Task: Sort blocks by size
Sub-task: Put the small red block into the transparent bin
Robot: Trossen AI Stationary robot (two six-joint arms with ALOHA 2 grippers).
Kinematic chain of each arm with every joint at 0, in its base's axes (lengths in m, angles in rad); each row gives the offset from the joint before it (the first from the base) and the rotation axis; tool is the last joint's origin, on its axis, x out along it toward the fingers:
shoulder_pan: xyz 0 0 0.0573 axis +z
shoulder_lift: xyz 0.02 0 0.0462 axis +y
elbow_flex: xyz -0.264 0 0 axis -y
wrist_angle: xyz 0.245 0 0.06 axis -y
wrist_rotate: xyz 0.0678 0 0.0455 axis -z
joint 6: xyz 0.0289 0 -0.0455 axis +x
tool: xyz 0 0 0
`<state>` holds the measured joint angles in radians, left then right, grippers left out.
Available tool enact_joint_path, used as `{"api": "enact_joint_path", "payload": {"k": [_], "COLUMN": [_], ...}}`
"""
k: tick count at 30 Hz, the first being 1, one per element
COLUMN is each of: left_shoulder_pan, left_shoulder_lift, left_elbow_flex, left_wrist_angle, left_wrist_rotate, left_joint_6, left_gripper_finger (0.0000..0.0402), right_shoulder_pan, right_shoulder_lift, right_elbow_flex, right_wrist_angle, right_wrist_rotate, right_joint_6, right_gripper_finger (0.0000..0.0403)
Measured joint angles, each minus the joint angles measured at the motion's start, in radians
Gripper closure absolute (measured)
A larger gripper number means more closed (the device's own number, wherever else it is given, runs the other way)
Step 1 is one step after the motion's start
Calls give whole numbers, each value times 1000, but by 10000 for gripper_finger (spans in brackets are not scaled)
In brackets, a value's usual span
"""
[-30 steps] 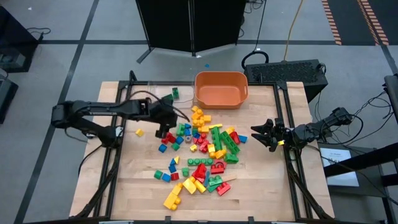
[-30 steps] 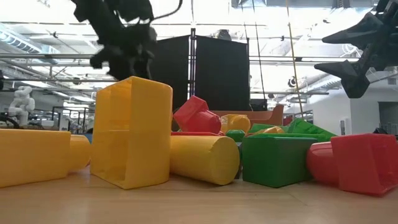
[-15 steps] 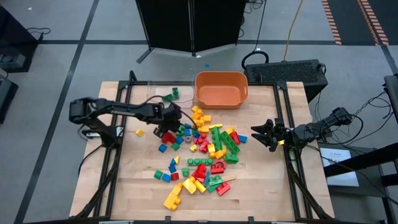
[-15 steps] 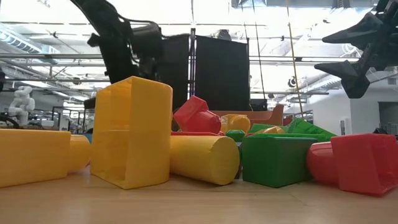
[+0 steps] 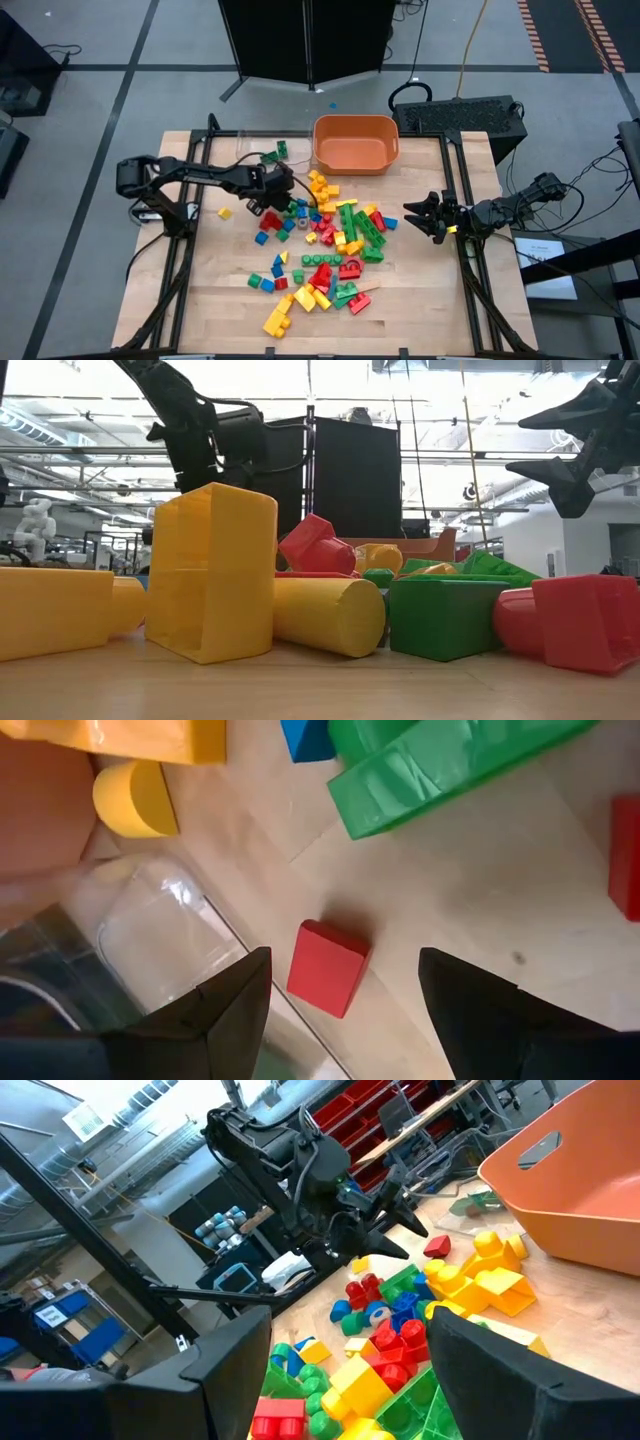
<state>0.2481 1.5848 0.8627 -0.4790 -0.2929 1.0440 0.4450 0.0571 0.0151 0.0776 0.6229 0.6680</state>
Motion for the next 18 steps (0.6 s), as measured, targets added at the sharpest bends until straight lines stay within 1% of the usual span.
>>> {"api": "enact_joint_path", "payload": {"k": [6, 9, 12, 18], "left_shoulder_pan": [44, 57, 65, 66], "left_shoulder_lift": [0, 0, 0, 24], "left_elbow_flex": [0, 0, 0, 0], "left_wrist_angle": [0, 0, 0, 19], "left_wrist_rotate": [23, 30, 40, 53], "left_joint_6": [66, 73, 78, 143], "left_gripper_finger": [146, 146, 146, 146], "right_shoulder_pan": [0, 0, 0, 0], "right_shoulder_lift": [0, 0, 0, 0], "right_elbow_flex": [0, 0, 0, 0], "right_wrist_angle": [0, 0, 0, 0], "right_wrist_rotate": [0, 0, 0, 0], "right_joint_6": [-2, -3, -2, -3], "right_gripper_finger": [142, 142, 142, 142]}}
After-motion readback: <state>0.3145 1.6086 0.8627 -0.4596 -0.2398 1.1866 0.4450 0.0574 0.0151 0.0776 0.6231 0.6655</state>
